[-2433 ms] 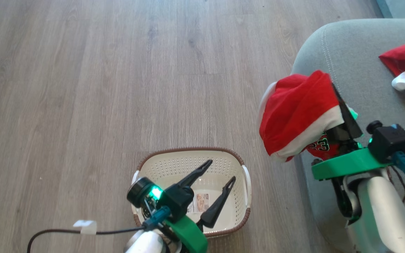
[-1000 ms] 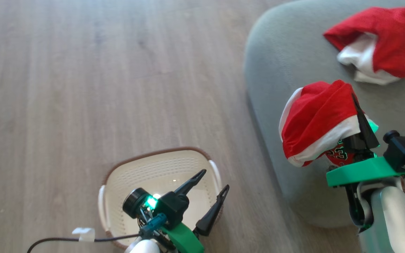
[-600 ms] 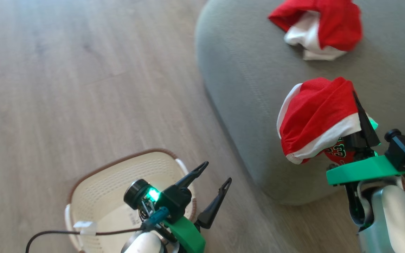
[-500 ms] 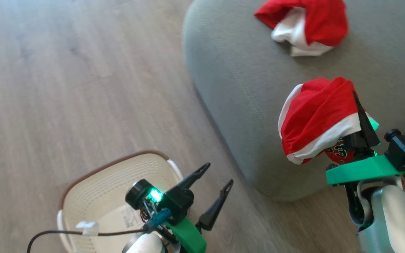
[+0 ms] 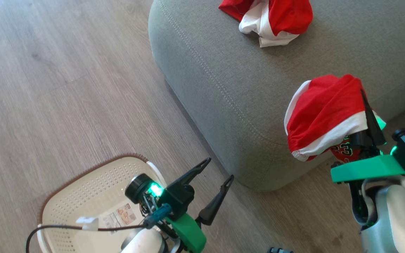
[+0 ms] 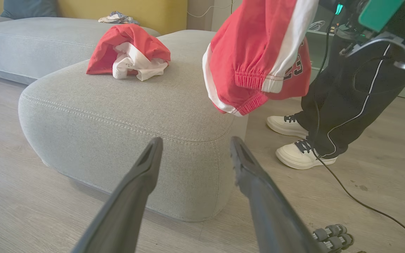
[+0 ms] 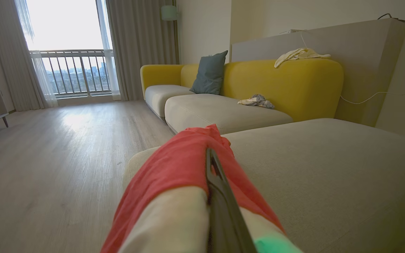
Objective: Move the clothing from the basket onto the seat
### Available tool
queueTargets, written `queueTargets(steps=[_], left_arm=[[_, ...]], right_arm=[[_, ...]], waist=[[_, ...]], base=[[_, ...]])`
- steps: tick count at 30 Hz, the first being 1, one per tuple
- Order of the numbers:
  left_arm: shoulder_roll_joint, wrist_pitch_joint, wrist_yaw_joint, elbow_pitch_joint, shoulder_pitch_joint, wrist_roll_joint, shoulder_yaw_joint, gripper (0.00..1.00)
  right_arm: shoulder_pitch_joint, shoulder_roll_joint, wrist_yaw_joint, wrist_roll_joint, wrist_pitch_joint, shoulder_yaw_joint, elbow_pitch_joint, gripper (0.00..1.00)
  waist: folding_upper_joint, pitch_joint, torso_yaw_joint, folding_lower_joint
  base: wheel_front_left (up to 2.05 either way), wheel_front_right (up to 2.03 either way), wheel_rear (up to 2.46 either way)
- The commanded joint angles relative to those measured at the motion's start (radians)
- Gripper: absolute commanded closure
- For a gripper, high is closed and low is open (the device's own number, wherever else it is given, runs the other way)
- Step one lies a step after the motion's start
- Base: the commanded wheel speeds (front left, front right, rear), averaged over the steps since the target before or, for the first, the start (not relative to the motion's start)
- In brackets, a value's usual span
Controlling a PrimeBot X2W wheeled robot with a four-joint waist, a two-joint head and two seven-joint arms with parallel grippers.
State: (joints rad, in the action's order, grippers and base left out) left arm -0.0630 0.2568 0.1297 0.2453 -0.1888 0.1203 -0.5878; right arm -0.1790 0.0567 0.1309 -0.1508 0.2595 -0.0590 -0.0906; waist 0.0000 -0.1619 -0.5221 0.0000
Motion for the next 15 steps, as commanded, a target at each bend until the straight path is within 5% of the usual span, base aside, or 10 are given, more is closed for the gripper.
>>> queueTargets(steps=[1,15], left_arm=[[-0.001,0.005,0.001,-0.028,-0.037,-0.01,0.019,0.0],[-0.03,0.005,0.001,-0.042,-0.079,-0.034,0.003,0.0]], right_arm=[[-0.041,-0.004,0.0,-0.003,0.002,0.016,0.041,1.0],[-0.154,0.007,0.0,0.014,0.002,-0.051,0.073,1.0]], waist=[[0.0,-0.002,0.0,0.0],[0.0,-0.099,-0.01,0.0]], base=[[0.0,0.0,0.0],[0.0,0.0,0.0]])
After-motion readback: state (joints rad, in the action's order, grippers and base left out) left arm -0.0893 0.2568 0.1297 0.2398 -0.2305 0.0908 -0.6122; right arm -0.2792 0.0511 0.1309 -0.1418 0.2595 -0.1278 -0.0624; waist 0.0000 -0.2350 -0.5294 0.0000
